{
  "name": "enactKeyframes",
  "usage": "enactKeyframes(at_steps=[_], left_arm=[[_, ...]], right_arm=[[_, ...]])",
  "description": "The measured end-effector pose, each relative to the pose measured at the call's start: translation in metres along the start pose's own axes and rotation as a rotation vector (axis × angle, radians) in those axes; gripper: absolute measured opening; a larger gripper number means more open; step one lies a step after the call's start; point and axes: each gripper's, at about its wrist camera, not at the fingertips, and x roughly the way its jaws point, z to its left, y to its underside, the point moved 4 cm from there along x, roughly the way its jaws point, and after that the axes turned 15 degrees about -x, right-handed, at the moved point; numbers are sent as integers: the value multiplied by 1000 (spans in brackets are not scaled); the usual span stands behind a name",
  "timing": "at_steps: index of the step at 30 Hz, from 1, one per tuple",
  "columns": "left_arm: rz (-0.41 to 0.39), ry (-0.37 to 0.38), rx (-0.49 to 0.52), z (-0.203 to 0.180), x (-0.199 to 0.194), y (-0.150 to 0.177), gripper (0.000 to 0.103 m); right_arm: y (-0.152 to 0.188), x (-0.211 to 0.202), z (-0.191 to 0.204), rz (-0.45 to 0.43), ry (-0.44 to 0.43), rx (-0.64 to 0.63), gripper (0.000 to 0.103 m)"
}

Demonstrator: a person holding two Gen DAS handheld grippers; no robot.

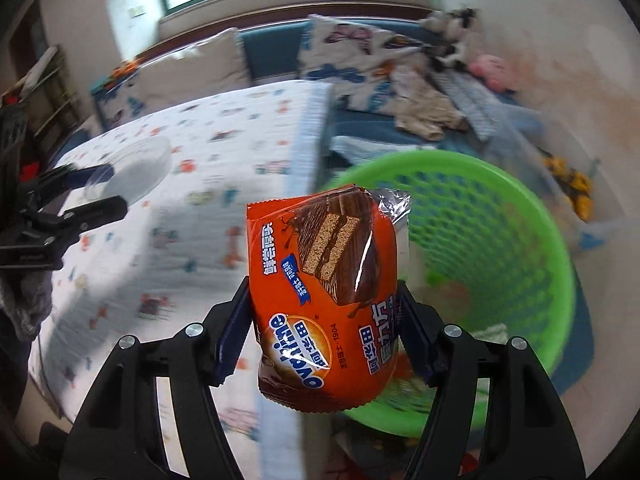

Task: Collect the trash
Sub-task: 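Carry the wrapper over the green basket and open the right tool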

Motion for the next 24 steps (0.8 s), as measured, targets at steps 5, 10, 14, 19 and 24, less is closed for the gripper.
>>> enactKeyframes(at_steps=[5,10,14,19,24], left_arm=[[18,31,46,-39,14,-4,84],[34,48,81,-66,25,-5,85],[44,57,105,-85,35,-6,85],[63,60,131,-105,49,-6,85],[78,63,142,-117,62,-7,85]], right_arm=[[18,-5,-34,-3,65,76,75],[31,-9,-57,-8,113,134,82],[39,-12,-71,-13,139,164,87],[47,-12,-81,-22,144,205,91],[51,-16,-85,-41,143,229,93]])
